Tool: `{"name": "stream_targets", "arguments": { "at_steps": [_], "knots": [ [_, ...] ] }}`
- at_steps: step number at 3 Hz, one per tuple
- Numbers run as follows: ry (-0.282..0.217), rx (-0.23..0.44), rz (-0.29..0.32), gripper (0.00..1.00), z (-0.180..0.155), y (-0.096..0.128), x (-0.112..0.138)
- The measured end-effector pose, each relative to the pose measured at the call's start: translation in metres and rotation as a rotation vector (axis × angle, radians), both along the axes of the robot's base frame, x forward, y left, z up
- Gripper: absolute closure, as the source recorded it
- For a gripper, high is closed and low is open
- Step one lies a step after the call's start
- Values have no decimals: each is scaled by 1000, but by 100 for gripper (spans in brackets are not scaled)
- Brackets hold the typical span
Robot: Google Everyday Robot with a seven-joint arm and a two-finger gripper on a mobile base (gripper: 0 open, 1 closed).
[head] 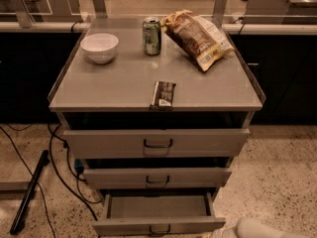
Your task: Close bottom drawer
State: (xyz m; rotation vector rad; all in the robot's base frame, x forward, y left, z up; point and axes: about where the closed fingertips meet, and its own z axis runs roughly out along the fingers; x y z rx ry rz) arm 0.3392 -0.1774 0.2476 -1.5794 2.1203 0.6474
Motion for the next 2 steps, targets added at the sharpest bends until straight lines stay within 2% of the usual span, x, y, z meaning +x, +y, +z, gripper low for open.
{"name": "stream_targets", "arguments": {
  "at_steps": [2],
  "knots": [
    [-171,12,-23,100,-36,2,25]
  ]
}}
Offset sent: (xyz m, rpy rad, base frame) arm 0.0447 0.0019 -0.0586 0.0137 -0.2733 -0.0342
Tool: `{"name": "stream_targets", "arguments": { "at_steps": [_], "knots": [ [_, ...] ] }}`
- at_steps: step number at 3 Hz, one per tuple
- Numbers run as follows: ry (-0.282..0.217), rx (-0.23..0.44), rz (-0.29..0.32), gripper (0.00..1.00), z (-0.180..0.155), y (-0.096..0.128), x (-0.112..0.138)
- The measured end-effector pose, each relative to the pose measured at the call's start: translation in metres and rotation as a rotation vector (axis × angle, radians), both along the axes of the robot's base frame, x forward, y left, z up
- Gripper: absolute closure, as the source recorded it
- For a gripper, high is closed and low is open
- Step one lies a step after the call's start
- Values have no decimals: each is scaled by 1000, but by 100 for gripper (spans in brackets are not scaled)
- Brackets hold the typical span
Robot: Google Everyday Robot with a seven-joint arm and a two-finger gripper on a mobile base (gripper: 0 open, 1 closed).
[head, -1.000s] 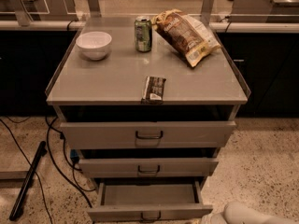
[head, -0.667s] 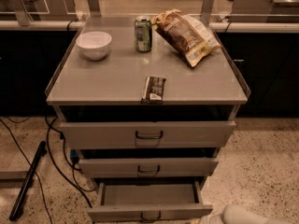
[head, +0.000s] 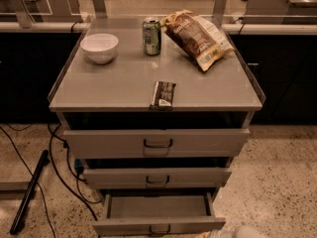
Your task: Close bottom drawer
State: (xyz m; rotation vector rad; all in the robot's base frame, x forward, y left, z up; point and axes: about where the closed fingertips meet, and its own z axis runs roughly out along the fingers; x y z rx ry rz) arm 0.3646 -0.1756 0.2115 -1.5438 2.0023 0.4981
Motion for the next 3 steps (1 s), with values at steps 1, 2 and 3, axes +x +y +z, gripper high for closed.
{"name": "stream_targets", "arguments": {
  "at_steps": [1,2,3],
  "knots": [
    [-39,-1,3,100,-26,5,16],
    [-75,-10,6,100,-56,5,33],
    [-75,-10,6,100,-56,5,33]
  ]
}}
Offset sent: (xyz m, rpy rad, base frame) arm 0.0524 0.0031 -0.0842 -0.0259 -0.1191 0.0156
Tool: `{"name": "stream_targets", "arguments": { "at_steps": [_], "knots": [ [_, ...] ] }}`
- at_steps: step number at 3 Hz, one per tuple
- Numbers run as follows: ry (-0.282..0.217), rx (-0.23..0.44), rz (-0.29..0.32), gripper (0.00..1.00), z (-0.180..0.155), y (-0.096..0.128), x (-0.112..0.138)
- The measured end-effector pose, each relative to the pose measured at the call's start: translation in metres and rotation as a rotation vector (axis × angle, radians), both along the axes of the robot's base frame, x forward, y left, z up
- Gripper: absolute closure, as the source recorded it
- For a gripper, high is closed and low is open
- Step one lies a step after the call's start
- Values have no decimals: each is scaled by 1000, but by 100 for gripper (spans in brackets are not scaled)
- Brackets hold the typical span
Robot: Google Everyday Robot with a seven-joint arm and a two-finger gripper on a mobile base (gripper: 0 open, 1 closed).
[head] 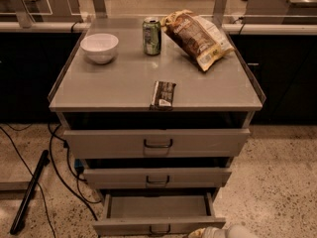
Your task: Close bottom drawer
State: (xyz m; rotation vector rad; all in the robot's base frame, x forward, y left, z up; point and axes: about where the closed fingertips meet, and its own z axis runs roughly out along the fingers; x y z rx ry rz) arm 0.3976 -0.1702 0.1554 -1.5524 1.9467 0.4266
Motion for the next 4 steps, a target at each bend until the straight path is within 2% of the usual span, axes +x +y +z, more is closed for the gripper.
{"name": "stream_targets", "arguments": {
  "at_steps": [2,4],
  "knots": [
    [-41,-1,-35,100,-21,-1,0],
    [-117,0,-54,100,-44,3,21]
  ]
}}
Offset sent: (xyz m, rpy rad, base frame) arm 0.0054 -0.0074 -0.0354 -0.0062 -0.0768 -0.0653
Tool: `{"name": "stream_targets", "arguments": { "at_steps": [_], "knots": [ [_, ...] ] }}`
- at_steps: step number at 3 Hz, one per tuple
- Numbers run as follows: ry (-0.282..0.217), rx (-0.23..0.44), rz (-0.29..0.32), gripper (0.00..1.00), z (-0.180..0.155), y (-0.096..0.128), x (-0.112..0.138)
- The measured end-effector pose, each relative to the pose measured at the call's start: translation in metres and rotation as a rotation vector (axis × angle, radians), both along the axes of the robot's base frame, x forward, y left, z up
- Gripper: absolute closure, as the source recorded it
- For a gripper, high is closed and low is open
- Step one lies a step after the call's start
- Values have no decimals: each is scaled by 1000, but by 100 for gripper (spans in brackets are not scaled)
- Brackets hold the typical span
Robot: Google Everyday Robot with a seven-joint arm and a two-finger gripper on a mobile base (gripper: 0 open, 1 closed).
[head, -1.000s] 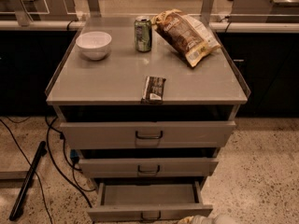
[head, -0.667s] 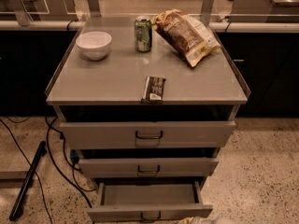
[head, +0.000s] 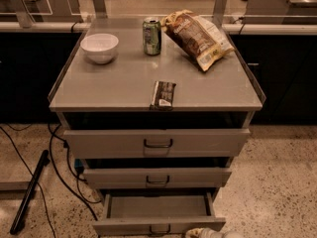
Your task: Close bottom drawer
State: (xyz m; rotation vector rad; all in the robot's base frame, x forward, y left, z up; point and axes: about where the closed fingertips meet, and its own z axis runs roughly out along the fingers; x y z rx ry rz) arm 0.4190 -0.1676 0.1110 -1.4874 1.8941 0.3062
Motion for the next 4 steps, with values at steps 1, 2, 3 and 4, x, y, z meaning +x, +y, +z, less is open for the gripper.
{"name": "stream_targets", "arguments": {
  "at_steps": [1,2,3,4],
  "knots": [
    [-37,-3,-9,100,-4,0,15],
    [-72,-8,-15,100,-6,0,31],
    [-96,-10,-18,100,-5,1,42],
    [-121,-11,-17,100,-3,3,52]
  ]
}}
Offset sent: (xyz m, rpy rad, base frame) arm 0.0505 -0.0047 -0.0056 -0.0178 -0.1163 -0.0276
